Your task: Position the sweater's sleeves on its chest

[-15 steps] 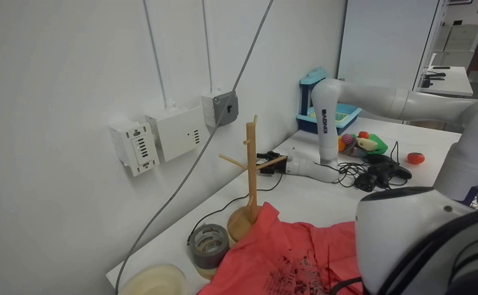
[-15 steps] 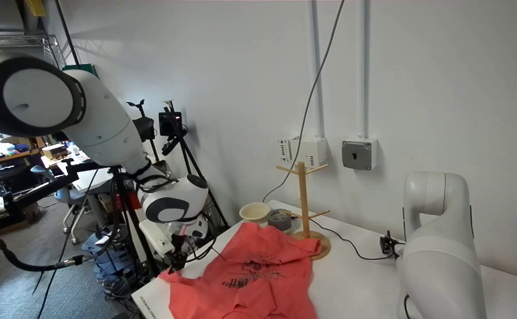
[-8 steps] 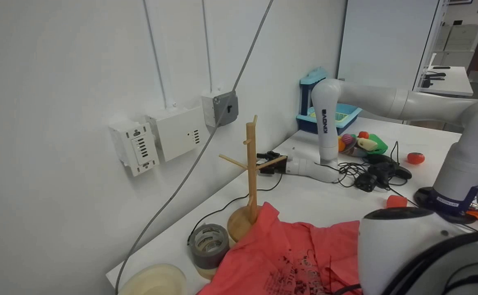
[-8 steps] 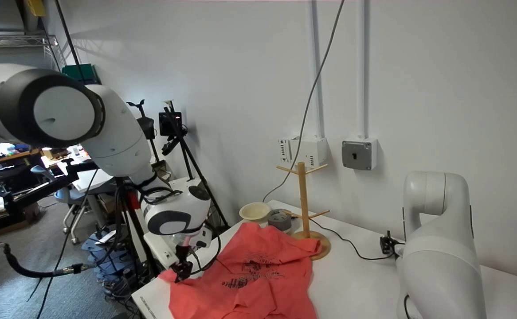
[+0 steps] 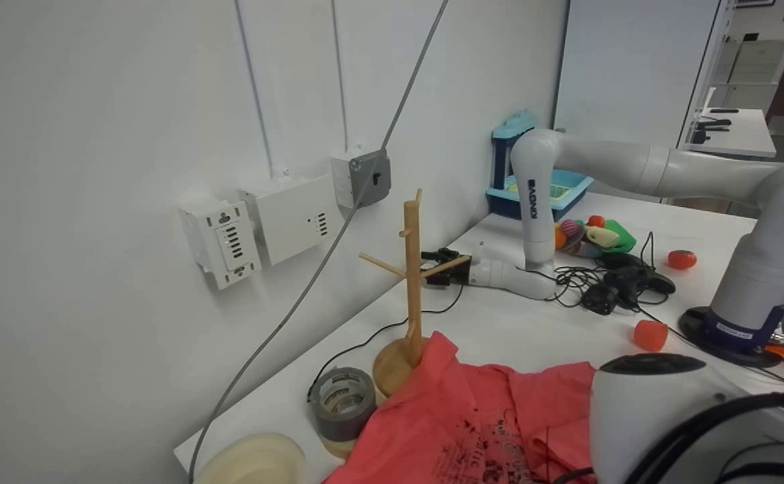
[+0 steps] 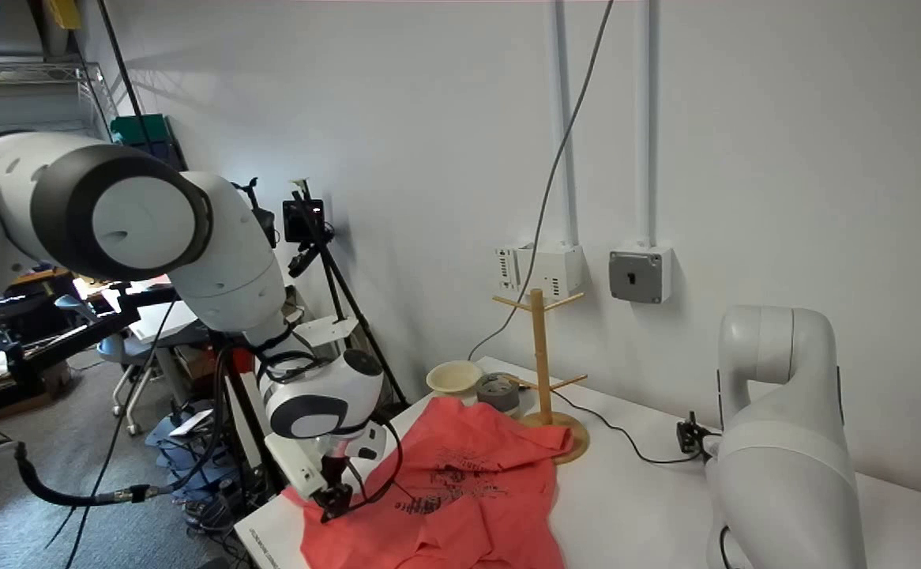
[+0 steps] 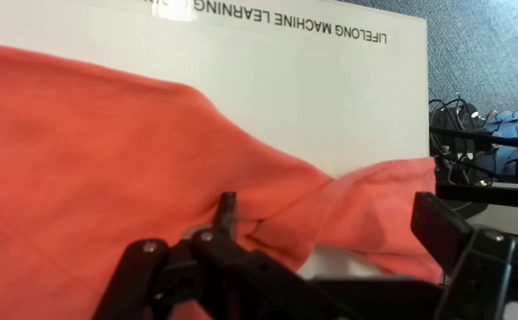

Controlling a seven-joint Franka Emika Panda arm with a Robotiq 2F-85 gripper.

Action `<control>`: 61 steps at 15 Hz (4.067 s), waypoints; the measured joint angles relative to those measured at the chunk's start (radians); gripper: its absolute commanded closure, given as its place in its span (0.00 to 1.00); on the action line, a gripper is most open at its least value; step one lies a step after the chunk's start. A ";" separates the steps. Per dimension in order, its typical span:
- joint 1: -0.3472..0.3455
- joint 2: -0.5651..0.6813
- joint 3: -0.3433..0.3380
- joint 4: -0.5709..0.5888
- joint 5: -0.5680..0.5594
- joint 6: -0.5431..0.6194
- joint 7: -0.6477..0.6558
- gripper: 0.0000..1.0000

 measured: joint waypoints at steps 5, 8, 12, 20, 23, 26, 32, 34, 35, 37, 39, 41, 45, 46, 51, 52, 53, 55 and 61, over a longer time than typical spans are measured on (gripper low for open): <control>-0.025 0.005 -0.002 0.000 -0.018 0.012 0.000 0.51; -0.032 0.005 -0.002 0.000 -0.024 0.026 0.000 0.73; -0.040 0.005 -0.002 0.000 -0.029 0.045 0.000 1.00; -0.112 -0.025 0.037 0.007 -0.027 -0.049 0.001 0.99; -0.147 -0.090 0.035 0.011 -0.015 -0.138 0.000 0.99; -0.149 -0.165 -0.003 0.011 -0.028 -0.161 0.003 0.99; -0.065 -0.208 -0.138 0.003 -0.235 -0.088 0.081 0.71; -0.034 -0.203 -0.168 -0.002 -0.295 -0.051 0.128 0.57; -0.023 -0.201 -0.176 -0.003 -0.313 -0.043 0.145 0.50; -0.014 -0.197 -0.181 -0.005 -0.325 -0.041 0.161 0.35; -0.012 -0.197 -0.179 -0.008 -0.324 -0.043 0.163 0.20; -0.015 -0.197 -0.165 -0.010 -0.301 -0.052 0.161 0.05; -0.027 -0.209 -0.091 -0.011 -0.183 -0.120 0.133 0.00; -0.029 -0.214 -0.070 -0.011 -0.147 -0.143 0.120 0.00; -0.029 -0.214 -0.012 -0.011 -0.002 -0.200 0.067 0.00; -0.029 -0.209 -0.010 -0.011 0.018 -0.200 0.061 0.00; -0.028 -0.203 -0.009 -0.011 0.036 -0.200 0.055 0.00; -0.028 -0.181 -0.009 -0.009 0.067 -0.199 0.046 0.00; -0.025 -0.081 -0.009 0.021 0.144 -0.193 0.028 0.00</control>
